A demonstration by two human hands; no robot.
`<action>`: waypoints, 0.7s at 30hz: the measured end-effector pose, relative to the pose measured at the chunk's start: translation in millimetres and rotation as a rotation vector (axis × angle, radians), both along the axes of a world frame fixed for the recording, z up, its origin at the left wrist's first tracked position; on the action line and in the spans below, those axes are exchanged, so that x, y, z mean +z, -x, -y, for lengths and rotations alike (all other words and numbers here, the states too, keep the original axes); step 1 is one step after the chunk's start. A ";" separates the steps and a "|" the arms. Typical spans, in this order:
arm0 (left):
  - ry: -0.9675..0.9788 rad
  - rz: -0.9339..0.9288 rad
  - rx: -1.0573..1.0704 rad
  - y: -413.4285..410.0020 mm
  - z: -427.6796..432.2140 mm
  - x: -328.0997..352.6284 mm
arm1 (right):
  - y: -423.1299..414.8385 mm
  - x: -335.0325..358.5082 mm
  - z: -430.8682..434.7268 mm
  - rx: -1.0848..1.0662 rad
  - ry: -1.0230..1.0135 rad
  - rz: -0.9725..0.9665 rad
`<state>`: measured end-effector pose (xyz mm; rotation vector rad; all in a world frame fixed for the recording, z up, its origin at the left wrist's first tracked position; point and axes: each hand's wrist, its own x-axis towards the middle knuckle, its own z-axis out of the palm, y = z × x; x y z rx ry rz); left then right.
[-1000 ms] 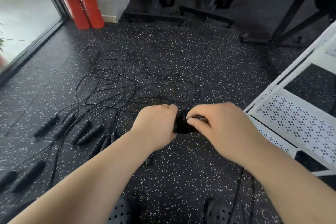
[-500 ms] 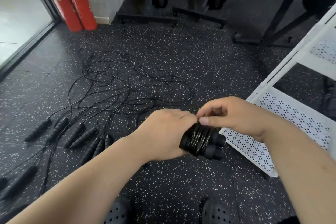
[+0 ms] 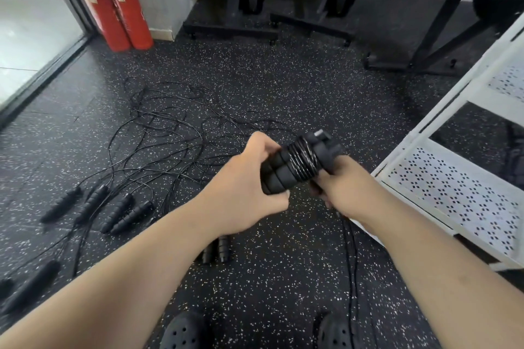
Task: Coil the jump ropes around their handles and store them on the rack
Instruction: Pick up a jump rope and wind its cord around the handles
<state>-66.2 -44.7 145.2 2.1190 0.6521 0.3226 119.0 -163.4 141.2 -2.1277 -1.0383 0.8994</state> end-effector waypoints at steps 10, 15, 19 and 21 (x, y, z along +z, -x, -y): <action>-0.244 -0.197 0.274 3.9 -26.2 -14.7 | 54.4 4.8 3.5 0.319 0.044 0.464; -0.462 -0.350 0.160 8.3 -32.9 -19.6 | 48.7 33.8 13.0 0.335 -0.009 0.653; -0.513 -0.371 -0.123 5.6 -21.3 -17.4 | 29.0 38.2 11.8 0.233 -0.133 0.648; -0.497 -0.336 -0.247 3.0 -11.9 -15.4 | 17.2 36.1 10.6 0.171 -0.138 0.555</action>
